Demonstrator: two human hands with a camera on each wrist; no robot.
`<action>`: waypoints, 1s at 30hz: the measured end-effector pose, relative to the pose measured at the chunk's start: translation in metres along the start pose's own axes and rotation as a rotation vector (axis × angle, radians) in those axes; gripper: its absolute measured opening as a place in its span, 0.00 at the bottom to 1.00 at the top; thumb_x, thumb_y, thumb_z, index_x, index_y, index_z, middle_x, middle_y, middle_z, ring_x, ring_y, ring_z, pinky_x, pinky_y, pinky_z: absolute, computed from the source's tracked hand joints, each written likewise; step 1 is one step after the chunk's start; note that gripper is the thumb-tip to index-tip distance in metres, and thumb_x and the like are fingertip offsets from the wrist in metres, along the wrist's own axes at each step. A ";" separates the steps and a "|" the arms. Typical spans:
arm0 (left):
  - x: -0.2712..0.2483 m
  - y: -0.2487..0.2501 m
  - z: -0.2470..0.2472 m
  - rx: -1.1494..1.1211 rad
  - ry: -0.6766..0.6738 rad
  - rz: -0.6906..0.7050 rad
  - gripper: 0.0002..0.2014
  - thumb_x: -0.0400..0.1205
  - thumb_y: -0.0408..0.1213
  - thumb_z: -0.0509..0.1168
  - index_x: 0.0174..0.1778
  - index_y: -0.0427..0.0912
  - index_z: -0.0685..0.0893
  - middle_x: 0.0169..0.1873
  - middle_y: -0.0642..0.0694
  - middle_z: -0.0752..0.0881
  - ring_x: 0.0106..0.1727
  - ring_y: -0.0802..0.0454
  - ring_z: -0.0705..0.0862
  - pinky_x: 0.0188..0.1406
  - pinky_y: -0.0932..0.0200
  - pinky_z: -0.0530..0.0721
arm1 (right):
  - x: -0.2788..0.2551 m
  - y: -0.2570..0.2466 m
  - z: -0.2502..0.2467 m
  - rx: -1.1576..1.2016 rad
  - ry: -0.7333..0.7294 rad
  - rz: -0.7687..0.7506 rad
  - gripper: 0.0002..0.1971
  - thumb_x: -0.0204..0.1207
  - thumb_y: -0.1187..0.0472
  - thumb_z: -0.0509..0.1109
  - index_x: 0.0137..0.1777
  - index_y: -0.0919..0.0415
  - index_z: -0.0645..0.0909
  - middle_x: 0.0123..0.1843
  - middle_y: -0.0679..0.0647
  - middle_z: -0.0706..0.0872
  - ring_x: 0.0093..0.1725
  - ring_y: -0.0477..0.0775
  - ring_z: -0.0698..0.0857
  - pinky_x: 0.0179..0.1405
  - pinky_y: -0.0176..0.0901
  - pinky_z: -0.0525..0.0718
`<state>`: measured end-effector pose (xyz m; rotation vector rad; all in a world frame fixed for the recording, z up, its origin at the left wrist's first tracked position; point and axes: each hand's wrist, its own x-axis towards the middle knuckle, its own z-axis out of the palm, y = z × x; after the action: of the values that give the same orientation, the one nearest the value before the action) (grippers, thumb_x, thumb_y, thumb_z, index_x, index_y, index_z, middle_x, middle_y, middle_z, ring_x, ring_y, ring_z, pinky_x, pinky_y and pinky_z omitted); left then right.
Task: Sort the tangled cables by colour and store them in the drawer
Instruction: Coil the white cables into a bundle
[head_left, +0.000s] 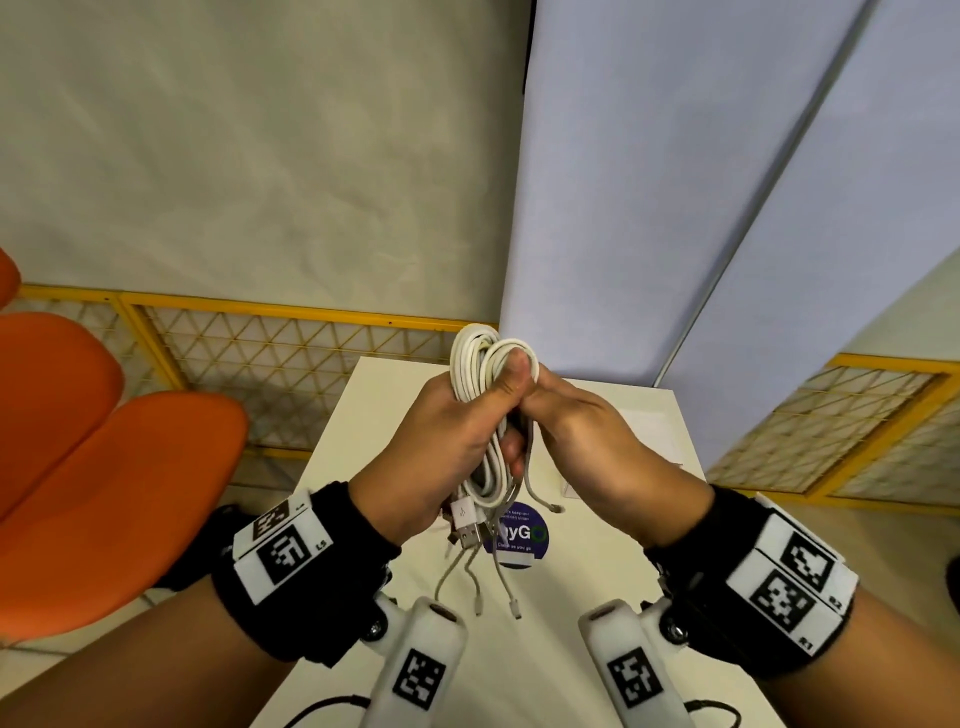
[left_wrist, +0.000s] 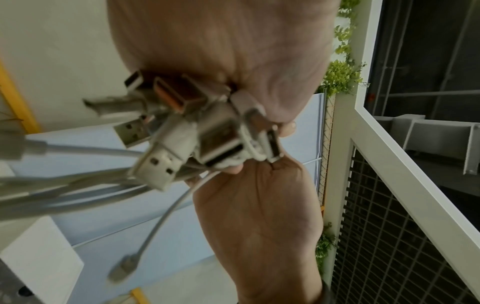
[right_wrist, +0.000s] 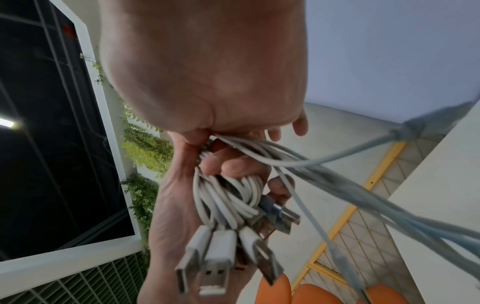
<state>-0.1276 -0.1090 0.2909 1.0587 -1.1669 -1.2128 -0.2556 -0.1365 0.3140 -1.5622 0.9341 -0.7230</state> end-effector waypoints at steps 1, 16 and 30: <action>0.000 0.001 -0.001 0.037 -0.011 -0.002 0.32 0.75 0.65 0.62 0.28 0.33 0.81 0.19 0.38 0.78 0.24 0.42 0.81 0.27 0.57 0.80 | 0.000 -0.001 -0.001 -0.014 -0.017 -0.010 0.17 0.89 0.51 0.54 0.68 0.57 0.79 0.38 0.72 0.84 0.40 0.66 0.84 0.36 0.31 0.82; 0.000 0.005 -0.031 0.047 -0.394 -0.236 0.16 0.70 0.47 0.82 0.41 0.41 0.87 0.19 0.44 0.74 0.22 0.48 0.77 0.25 0.60 0.79 | 0.011 0.010 -0.011 -0.542 -0.275 -0.151 0.23 0.79 0.32 0.42 0.64 0.35 0.72 0.60 0.37 0.80 0.67 0.48 0.77 0.74 0.65 0.69; 0.002 0.008 -0.019 -0.061 -0.199 -0.311 0.12 0.74 0.26 0.71 0.28 0.44 0.82 0.17 0.43 0.68 0.20 0.47 0.69 0.21 0.60 0.75 | 0.013 -0.022 -0.031 -0.465 -0.022 -0.247 0.20 0.75 0.49 0.76 0.58 0.53 0.71 0.57 0.46 0.79 0.57 0.43 0.80 0.53 0.31 0.78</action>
<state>-0.1077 -0.1109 0.2970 1.1210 -1.1349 -1.6176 -0.2716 -0.1620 0.3406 -2.1186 0.9457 -0.6875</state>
